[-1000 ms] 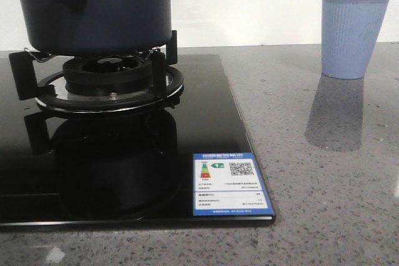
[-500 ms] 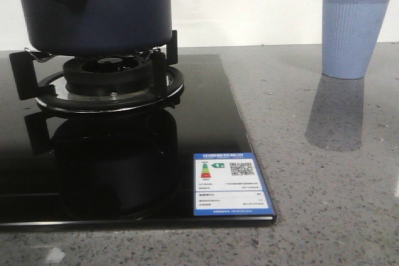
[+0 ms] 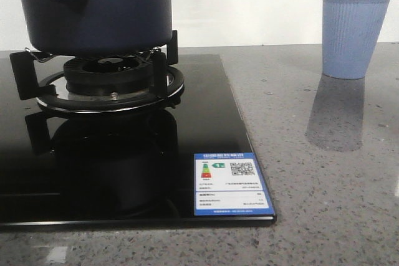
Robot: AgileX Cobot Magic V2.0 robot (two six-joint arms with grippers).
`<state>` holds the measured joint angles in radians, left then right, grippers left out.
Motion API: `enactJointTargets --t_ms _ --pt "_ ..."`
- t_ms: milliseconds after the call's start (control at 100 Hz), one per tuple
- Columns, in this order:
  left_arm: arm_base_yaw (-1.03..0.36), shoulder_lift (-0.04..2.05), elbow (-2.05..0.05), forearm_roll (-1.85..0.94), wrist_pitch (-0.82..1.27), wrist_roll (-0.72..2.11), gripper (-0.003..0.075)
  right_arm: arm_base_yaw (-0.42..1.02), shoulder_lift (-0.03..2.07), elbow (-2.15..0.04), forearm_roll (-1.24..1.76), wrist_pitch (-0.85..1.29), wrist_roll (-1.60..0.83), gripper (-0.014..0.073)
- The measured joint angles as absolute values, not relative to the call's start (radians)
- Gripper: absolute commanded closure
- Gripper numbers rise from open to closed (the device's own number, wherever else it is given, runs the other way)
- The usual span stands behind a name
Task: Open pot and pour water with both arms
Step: 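Lift the glass lid off the pot with the left gripper, then grasp the light blue paper cup with the right gripper and lift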
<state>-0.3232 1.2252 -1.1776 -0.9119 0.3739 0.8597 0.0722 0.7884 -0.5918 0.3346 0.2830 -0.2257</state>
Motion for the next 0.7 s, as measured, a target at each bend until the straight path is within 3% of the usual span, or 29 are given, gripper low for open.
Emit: enactJointTargets --t_ms 700 --pt "-0.323 1.213 -1.186 -0.924 0.202 0.86 0.0321 0.187 1.35 -0.596 0.302 -0.305 -0.228 -0.0017"
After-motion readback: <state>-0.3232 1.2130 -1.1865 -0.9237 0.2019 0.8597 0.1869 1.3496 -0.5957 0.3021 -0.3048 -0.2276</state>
